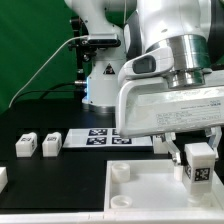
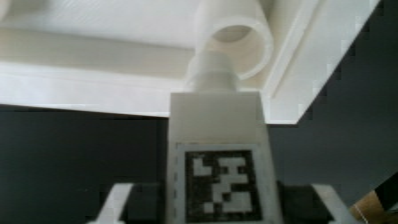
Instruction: Assemble one leg
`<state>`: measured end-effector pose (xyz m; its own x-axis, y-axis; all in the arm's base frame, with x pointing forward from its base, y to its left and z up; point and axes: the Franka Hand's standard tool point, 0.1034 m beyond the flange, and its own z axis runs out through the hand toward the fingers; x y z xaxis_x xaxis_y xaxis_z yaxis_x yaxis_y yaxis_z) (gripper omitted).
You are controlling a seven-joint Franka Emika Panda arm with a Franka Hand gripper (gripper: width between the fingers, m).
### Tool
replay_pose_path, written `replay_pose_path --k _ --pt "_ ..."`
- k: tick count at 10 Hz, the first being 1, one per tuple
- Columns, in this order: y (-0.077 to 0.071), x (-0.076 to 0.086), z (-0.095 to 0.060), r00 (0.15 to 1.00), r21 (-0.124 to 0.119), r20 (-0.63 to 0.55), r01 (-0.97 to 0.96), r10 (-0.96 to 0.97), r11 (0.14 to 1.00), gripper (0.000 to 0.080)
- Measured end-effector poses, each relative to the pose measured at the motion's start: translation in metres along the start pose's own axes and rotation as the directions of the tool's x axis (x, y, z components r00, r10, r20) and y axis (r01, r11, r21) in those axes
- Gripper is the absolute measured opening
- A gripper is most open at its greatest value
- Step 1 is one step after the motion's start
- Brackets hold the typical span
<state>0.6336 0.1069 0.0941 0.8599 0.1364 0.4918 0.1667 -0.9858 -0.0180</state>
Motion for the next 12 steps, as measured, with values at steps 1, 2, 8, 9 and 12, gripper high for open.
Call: replay_pose_path --k 1,2,8,9,12 --pt "0.000 0.001 -0.008 1.000 0.001 0.001 0.014 -0.014 1.000 0.0291" --pt "-0.002 0.002 -0.019 1.000 0.009 0.008 0.026 -0.026 1.000 0.0291" --pt "-0.016 -0.007 -0.020 0.995 0.022 -0.065 0.072 -0.070 0.997 0.0291" --pt "-0.016 -0.007 -0.020 0.995 0.022 -0.065 0.072 -0.071 0.997 0.0291" --pt "-0.014 -0.008 -0.018 0.995 0.021 -0.063 0.076 -0.075 0.997 0.0291"
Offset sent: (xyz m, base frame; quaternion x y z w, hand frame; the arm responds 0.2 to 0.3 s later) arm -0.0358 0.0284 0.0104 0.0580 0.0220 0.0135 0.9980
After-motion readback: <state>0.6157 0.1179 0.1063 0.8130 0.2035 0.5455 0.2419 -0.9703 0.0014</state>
